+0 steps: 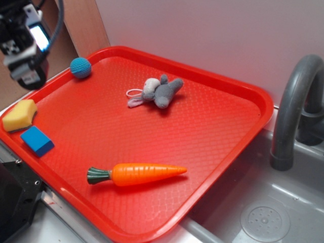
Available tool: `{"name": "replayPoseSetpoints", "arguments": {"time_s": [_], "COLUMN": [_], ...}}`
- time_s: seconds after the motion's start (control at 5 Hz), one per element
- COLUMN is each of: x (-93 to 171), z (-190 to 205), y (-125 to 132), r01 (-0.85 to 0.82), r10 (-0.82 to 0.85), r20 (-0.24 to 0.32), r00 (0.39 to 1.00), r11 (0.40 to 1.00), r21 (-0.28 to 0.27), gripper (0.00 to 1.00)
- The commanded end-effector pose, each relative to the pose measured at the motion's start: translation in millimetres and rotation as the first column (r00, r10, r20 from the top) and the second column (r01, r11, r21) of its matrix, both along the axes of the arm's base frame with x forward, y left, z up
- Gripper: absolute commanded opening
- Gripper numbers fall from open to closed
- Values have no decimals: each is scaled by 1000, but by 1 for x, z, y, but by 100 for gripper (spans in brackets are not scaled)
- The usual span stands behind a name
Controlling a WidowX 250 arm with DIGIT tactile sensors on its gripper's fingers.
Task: Grab the carrot.
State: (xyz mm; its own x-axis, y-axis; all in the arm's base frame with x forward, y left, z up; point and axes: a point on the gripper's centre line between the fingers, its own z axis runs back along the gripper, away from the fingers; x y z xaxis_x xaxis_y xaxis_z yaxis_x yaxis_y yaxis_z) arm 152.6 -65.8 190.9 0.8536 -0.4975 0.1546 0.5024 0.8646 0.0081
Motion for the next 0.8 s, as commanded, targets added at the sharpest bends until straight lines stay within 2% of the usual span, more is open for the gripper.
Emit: {"name": "replayPoseSetpoints", "arguments": {"time_s": [0.0, 0.4, 0.6], "x": [-6, 14, 22], "z": [-72, -118, -139], "y": [-45, -56, -55], "r01": [78, 3, 45], "r10": [-68, 30, -6], "r20": [-104, -135, -174], "r00": [992, 990, 985], "r11": [992, 971, 974], "r21": [96, 238, 220], "gripper": [100, 100, 100]}}
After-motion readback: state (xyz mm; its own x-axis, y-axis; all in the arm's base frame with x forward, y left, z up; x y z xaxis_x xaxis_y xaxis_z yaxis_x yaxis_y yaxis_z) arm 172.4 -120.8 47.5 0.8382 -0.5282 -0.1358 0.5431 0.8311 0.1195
